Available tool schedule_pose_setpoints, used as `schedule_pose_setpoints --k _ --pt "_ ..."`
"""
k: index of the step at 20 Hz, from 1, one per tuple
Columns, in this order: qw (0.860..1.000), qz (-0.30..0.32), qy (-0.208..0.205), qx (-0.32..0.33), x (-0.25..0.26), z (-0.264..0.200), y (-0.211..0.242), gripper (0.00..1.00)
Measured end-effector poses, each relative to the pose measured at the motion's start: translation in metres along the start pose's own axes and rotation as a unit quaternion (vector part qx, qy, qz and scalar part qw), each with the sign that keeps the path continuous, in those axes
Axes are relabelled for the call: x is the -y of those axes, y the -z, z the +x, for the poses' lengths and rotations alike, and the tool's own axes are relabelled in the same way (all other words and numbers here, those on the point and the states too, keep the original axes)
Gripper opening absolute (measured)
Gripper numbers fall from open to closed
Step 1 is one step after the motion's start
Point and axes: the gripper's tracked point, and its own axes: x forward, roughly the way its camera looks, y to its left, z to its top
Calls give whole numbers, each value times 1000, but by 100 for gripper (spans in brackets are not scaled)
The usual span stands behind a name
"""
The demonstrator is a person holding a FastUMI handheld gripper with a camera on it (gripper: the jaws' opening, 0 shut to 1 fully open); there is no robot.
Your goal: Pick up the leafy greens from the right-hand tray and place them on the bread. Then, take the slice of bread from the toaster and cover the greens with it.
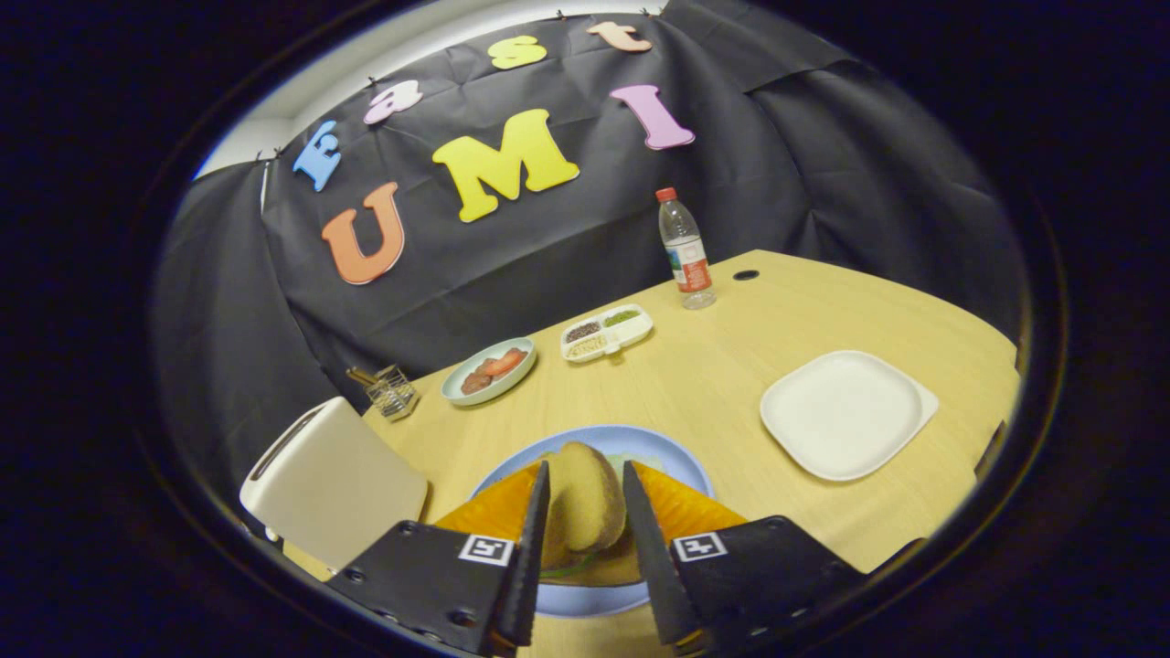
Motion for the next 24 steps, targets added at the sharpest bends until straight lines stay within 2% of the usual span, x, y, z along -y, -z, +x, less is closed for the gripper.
schedule_pose_setpoints --k 4,5,6,10,13,15,19,24 --pt "999 -27 8 39 7 -16 -21 66" --pt "998 -41 11 56 7 -24 -32 75" --pt "995 -57 12 76 6 -33 -43 80" --pt "974 -142 20 174 -5 -88 -103 95" --pt "953 -197 23 228 -18 -133 -145 96" --pt "944 -210 16 253 -25 -162 -165 95" --pt "946 -180 7 270 -21 -199 -174 95" --pt "944 -192 1 269 -24 -204 -155 95"
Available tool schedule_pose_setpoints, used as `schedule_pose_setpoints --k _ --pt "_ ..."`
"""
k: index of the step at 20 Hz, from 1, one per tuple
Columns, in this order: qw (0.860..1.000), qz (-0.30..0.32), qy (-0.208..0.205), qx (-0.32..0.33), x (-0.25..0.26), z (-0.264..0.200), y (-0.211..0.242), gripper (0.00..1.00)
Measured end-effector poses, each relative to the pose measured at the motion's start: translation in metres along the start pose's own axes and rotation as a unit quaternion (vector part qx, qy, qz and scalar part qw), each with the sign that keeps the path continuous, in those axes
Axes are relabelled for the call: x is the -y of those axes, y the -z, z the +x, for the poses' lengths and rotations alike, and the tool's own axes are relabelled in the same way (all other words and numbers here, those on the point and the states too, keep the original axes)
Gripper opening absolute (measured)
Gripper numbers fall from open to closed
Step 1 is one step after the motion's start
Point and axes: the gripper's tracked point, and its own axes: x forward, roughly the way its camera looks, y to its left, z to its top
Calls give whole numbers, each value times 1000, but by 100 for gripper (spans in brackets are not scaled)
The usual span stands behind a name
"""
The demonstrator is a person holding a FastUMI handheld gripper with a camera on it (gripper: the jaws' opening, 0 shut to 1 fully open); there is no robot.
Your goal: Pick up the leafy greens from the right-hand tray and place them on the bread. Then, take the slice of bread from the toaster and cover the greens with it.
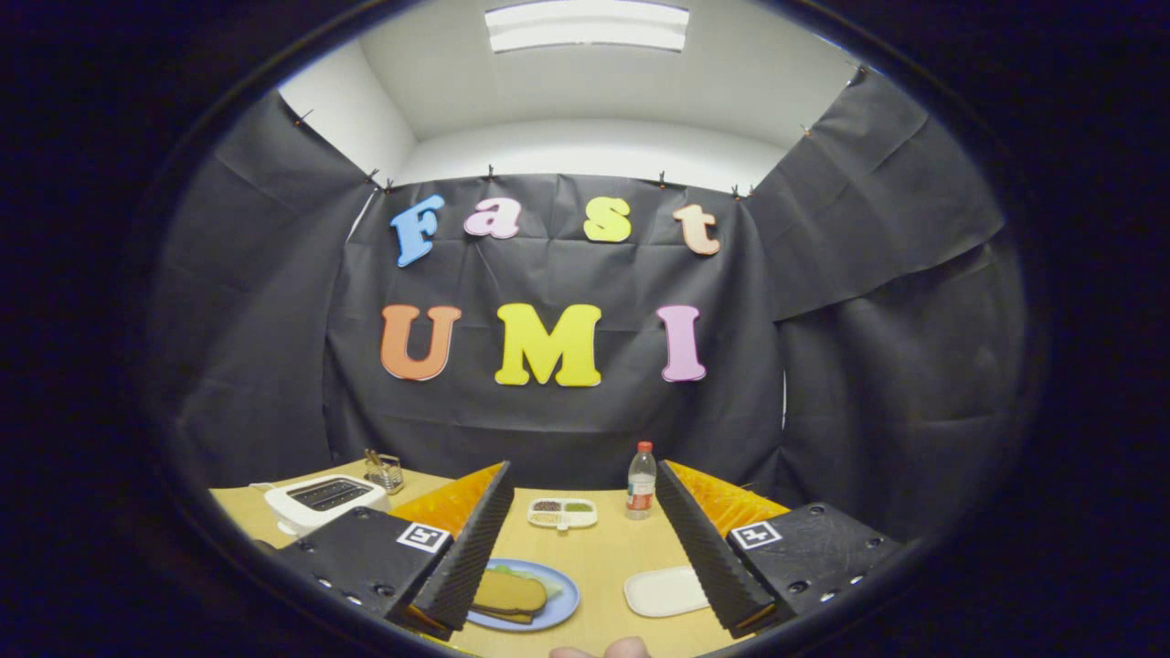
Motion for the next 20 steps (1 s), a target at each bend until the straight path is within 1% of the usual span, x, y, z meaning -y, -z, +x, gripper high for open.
schedule_pose_setpoints --k 7,20 --pt "1000 5 -6 -6 -6 4 9 95" --pt "1000 7 -16 5 -16 6 5 95"
